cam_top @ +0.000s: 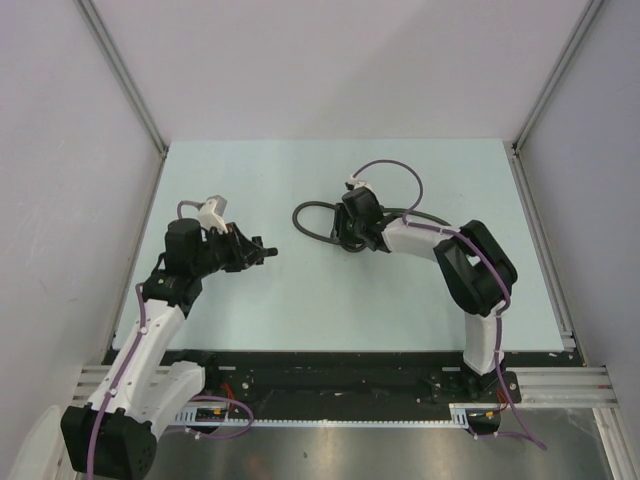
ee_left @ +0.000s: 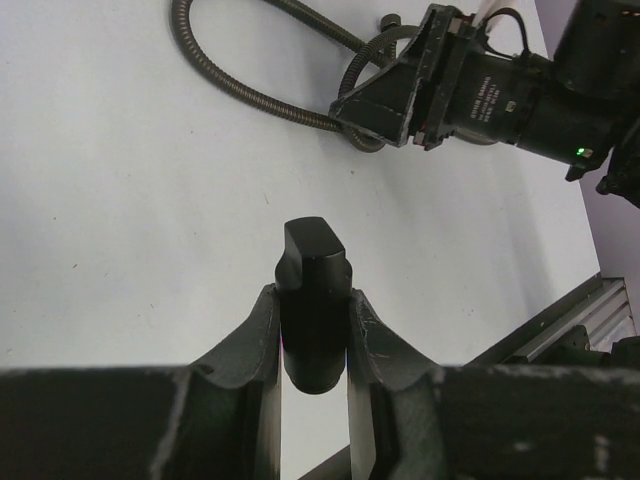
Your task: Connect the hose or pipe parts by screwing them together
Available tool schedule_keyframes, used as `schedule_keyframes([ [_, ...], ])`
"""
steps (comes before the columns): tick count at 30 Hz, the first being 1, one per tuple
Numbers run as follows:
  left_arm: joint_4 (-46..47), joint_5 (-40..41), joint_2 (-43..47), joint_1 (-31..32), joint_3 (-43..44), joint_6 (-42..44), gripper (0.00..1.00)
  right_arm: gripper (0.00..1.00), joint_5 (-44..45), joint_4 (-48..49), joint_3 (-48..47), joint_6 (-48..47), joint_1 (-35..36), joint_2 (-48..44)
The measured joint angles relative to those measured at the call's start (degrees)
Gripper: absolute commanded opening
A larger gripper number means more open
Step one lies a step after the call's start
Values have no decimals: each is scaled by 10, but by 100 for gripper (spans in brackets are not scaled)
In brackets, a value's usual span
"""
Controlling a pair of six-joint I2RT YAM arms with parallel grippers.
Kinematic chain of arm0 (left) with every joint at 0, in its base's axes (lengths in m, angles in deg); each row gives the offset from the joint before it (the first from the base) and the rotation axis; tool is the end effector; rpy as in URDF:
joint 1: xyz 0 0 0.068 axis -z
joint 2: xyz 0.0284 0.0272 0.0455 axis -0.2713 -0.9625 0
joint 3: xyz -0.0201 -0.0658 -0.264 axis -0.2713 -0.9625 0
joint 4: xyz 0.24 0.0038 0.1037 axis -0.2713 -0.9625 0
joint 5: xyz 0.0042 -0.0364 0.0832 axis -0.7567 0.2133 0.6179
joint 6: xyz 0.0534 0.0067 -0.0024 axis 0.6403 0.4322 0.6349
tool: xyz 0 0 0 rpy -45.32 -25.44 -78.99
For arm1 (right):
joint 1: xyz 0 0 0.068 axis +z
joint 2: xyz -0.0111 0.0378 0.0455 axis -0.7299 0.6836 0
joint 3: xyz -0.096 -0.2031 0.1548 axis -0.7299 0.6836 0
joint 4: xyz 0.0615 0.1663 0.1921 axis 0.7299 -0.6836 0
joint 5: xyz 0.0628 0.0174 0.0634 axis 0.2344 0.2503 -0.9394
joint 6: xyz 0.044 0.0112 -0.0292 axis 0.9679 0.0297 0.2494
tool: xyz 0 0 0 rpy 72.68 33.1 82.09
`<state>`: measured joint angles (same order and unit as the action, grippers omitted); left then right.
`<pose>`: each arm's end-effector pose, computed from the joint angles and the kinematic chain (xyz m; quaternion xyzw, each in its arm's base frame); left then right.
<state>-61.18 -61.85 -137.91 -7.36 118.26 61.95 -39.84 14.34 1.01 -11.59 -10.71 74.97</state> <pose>0.1840 -0.0428 0.2793 -0.0092 0.8475 -0.3256 0.4191 0.3419 0.2473 0.1754 -0.0364 0.9110 0.2005 0.3585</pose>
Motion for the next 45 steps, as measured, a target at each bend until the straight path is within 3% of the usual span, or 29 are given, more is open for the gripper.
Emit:
schedule_keyframes([
  [2, 0, 0, 0, 0, 0, 0, 0, 42, 7, -10, -14, 0, 6, 16],
  [4, 0, 0, 0, 0, 0, 0, 0, 21, 17, -17, -25, -3, 10, 30],
  [7, 0, 0, 0, 0, 0, 0, 0, 0, 41, -32, -29, -11, 14, 32],
  [15, 0, 0, 0, 0, 0, 0, 0, 0, 141, -115, -32, -44, 19, -10],
  [23, 0, 0, -3, 0, 0, 0, 0, 5, 209, -225, -34, -54, -2, -38],
  [26, 0, 0, -3, 0, 0, 0, 0, 16, 209, -236, -26, -53, -9, -31],
  [29, 0, 0, -3, 0, 0, 0, 0, 34, 196, -238, -15, -52, -13, -23],
  [35, 0, 0, -3, 0, 0, 0, 0, 48, 161, -240, -12, -66, -18, -24],
  [45, 0, 1, -3, 0, 0, 0, 0, 54, 53, -205, -7, -148, -21, -103],
])
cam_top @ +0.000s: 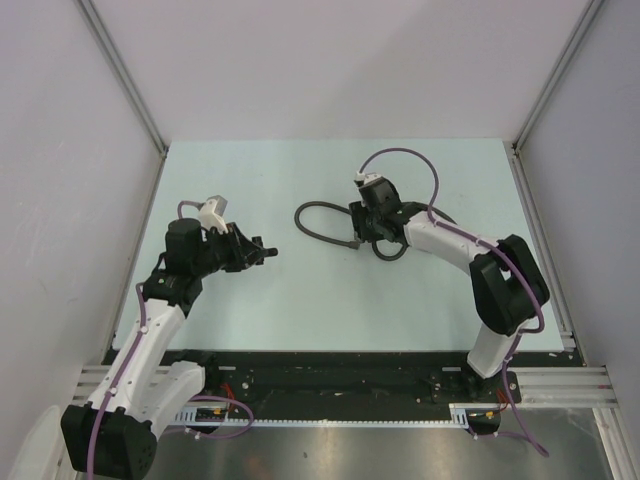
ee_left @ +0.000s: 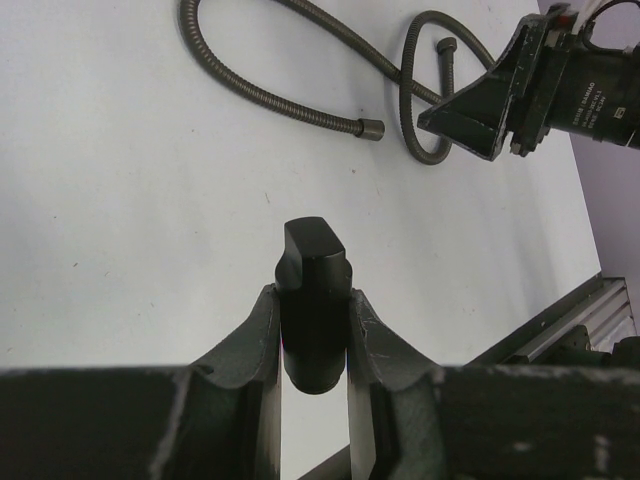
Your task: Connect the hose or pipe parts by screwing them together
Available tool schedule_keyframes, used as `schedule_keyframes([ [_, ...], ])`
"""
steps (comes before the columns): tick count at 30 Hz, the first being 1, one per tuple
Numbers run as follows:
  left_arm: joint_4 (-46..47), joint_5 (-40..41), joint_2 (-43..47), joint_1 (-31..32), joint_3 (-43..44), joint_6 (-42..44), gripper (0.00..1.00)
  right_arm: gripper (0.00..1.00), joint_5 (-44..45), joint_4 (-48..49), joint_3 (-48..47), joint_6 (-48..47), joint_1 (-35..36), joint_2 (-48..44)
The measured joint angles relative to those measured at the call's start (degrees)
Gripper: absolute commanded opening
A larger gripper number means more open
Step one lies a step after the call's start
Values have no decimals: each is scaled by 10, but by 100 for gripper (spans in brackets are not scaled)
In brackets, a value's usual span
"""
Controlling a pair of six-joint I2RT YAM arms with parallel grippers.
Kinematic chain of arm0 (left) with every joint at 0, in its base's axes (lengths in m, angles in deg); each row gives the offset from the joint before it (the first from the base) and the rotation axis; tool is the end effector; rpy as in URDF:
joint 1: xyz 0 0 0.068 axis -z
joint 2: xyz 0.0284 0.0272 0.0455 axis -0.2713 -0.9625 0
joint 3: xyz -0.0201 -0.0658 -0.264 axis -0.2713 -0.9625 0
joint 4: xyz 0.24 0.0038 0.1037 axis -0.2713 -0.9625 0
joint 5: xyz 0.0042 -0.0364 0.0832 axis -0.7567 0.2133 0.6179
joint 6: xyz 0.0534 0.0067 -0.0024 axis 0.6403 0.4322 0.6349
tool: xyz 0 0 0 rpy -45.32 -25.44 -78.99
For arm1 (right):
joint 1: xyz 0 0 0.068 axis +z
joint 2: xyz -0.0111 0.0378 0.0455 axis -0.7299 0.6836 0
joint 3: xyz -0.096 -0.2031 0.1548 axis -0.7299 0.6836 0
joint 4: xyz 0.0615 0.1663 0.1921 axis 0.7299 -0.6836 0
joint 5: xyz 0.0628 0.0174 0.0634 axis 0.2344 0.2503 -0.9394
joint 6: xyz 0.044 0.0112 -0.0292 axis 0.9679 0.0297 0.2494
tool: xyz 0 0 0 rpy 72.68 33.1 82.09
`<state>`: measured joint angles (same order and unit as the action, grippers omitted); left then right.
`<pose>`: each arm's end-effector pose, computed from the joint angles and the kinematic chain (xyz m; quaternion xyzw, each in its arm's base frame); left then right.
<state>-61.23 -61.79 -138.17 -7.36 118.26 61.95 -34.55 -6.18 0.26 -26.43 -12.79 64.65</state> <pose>0.1848 -0.0429 0.2785 -0.0102 0.8488 -0.3248 0.4170 0.3179 0.2086 0.2215 -0.1292 0.9314 0.0730 0.3323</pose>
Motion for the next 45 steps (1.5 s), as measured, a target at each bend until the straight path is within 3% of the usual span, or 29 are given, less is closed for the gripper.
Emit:
schedule_keyframes([
  [9, 0, 1, 2, 0, 0, 0, 0, 59, -134, 109, 3, -71, -14, 50],
  [22, 0, 1, 3, 0, 0, 0, 0, 54, -200, 125, 5, -82, -26, 95],
  [30, 0, 2, 3, 0, 0, 0, 0, 43, -172, 102, 5, -79, 28, 96],
  [37, 0, 2, 3, 0, 0, 0, 0, 21, -101, 64, 5, -57, 79, 96],
  [45, 0, 2, 0, 0, 0, 0, 0, 18, -40, 28, 38, 9, 128, 61],
])
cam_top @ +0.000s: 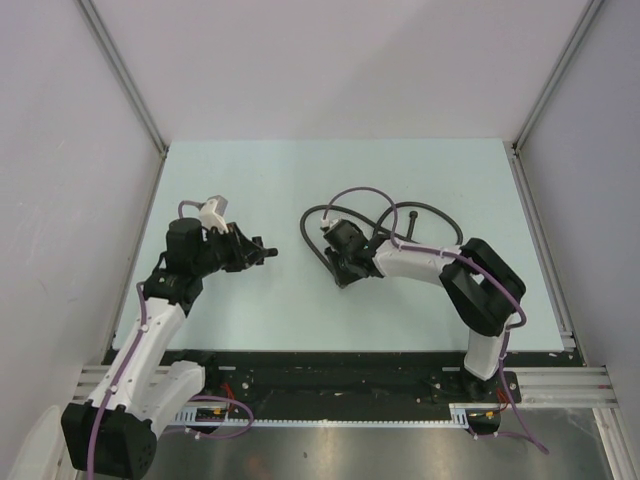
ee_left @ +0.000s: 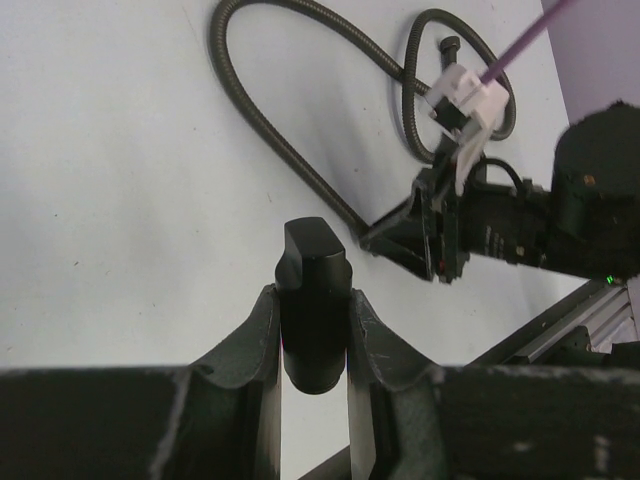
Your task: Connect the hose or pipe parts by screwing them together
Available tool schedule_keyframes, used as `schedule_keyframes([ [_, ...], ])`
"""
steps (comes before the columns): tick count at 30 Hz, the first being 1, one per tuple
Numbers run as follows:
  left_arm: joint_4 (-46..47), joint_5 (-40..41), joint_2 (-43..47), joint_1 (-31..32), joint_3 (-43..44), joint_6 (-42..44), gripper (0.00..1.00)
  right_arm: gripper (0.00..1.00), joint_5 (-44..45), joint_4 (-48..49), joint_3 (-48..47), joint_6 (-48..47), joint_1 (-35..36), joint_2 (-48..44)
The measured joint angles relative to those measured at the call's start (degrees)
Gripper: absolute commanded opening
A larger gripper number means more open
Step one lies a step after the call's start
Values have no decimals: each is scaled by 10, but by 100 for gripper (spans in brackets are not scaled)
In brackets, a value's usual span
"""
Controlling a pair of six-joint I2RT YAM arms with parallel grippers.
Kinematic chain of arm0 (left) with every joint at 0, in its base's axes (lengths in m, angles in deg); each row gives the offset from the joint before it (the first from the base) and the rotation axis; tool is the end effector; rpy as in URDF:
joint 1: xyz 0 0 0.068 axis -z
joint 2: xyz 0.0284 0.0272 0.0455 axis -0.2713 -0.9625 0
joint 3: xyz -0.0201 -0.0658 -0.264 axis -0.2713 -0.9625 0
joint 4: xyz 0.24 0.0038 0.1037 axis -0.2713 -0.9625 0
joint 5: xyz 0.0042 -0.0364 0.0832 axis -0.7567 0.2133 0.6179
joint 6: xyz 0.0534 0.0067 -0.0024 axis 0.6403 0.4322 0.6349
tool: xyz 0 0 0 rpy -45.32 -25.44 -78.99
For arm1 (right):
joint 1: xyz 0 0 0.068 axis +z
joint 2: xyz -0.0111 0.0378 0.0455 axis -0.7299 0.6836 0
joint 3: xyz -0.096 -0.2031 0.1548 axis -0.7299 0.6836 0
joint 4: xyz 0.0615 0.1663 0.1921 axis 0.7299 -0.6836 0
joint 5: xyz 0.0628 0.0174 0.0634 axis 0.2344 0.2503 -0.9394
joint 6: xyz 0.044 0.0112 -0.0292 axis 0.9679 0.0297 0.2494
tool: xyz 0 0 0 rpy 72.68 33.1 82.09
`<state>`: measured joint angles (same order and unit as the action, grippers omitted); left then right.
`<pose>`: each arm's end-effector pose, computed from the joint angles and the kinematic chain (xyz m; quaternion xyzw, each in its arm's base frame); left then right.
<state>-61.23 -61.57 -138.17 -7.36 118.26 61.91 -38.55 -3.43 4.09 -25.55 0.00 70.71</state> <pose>0.1848 -0.0427 0.2785 -0.0115 0.8490 -0.3235 0.4176 0.2629 0.2763 0.1661 -0.2443 0.9294 0.1088 0.2546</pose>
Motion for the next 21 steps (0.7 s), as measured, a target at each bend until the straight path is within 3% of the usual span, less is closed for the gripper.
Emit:
schedule_keyframes([
  [4, 0, -2, -15, 0, -2, -2, 0, 29, 1, -4, 42, 63, 24, -33],
  [10, -3, -1, -17, 0, -9, -4, 0, 29, 17, -16, 57, 140, 71, -47],
  [19, -3, 3, -12, 0, -9, -4, 0, 39, 35, -43, 59, 162, 108, -51],
  [20, -3, 4, -12, 0, -9, -4, 0, 39, 34, -45, 60, 161, 110, -52],
  [21, -3, 4, -12, 0, -9, -4, 0, 30, 34, -47, 60, 159, 110, -52],
])
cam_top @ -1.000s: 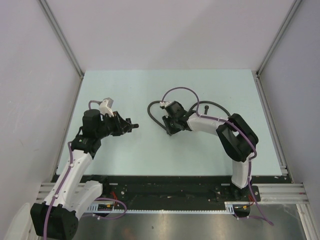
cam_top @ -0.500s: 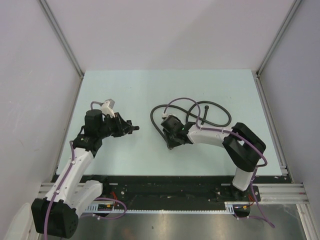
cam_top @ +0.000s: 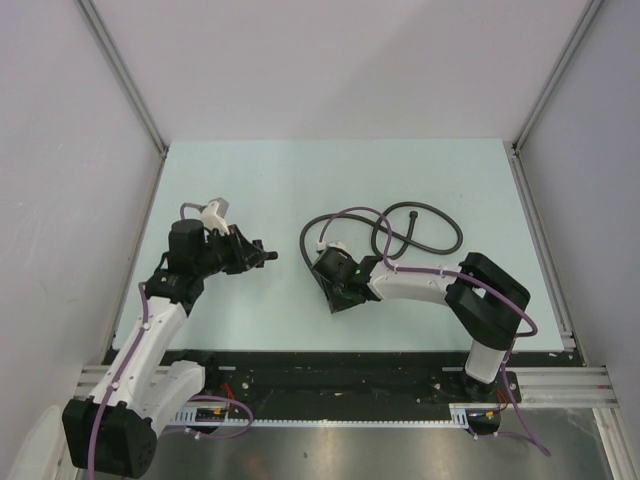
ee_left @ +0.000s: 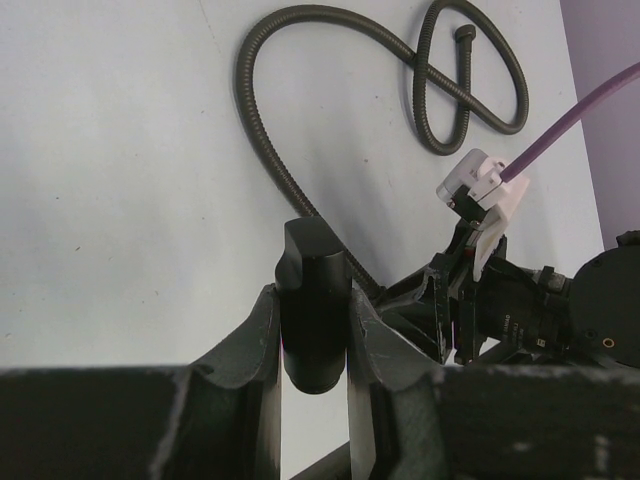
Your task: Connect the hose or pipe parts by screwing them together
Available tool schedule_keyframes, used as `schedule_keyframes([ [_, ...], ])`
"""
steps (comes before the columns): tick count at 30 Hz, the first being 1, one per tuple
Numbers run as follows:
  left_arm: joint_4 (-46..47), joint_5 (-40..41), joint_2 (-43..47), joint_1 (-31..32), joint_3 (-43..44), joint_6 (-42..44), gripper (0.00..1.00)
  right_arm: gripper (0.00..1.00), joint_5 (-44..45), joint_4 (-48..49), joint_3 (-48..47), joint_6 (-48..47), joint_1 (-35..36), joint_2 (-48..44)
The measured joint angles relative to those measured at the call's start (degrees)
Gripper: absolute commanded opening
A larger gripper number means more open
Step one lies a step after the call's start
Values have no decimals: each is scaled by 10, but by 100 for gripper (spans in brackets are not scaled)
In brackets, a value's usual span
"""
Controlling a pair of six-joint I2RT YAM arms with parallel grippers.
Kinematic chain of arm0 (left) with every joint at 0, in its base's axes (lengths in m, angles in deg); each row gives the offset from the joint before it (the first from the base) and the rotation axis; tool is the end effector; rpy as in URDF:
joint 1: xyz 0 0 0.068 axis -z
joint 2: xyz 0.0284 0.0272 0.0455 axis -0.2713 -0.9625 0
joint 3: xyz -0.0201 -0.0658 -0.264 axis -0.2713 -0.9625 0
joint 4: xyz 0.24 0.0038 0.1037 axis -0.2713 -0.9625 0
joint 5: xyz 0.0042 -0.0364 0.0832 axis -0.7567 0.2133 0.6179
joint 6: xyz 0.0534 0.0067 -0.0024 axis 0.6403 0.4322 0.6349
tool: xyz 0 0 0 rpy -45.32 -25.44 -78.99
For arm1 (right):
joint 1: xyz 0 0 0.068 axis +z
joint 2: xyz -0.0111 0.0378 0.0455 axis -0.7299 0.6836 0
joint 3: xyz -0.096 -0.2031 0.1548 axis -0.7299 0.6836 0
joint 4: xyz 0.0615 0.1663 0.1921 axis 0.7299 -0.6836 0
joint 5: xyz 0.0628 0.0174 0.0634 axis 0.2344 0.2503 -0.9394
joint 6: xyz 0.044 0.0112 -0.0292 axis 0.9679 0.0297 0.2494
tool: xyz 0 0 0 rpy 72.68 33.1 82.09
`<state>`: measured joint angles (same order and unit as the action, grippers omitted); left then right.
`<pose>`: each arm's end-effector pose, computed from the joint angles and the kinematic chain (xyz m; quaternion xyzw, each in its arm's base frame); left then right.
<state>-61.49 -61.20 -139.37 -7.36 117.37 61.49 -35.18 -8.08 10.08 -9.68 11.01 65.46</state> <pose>0.1874 -0.0429 0.2691 -0.0216 0.8586 -0.3196 0.4003 0.1889 0.2916 0.1642 -0.2022 0.9499 0.1120 0.2104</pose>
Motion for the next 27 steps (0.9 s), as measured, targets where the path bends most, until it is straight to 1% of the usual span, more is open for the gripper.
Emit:
schedule_keyframes([
  [2, 0, 0, 0, 0, 0, 0, 0, 20, 0, -4, 1, -5, 1, 0],
  [3, 0, 1, 0, 0, 0, 0, 1, 18, -1, -4, 1, -9, 1, -1],
  [5, 0, 1, 0, 0, 0, 0, 0, 21, -2, -6, 2, -11, 1, -2],
  [6, 0, 1, 0, 0, 0, 0, 0, 25, -3, -8, 2, -11, 2, -3],
  [7, 0, 1, 0, 0, 0, 0, 0, 26, -4, -10, 3, -11, 4, -5],
  [13, 0, 1, 0, 0, 0, 0, 0, 31, -5, -33, 9, 1, 16, -38],
  [14, 0, 1, 0, 0, 0, 0, 0, 30, -5, -35, 10, 5, 18, -47],
  [17, 0, 1, 0, 0, 0, 0, 0, 21, -9, -28, 21, 9, 27, -63],
  [18, 0, 1, 0, 0, 0, 0, 0, 20, -11, -26, 24, 9, 30, -64],
  [21, 3, 0, -10, 0, 0, -12, 0, 20, -13, -22, 38, 10, 37, -63],
  [24, 24, -12, -52, 7, -1, -41, 0, 20, -13, -13, 46, 10, 42, -63],
  [27, 58, -13, -115, 40, -2, -75, 0, 20, -13, 2, 51, 10, 44, -63],
])
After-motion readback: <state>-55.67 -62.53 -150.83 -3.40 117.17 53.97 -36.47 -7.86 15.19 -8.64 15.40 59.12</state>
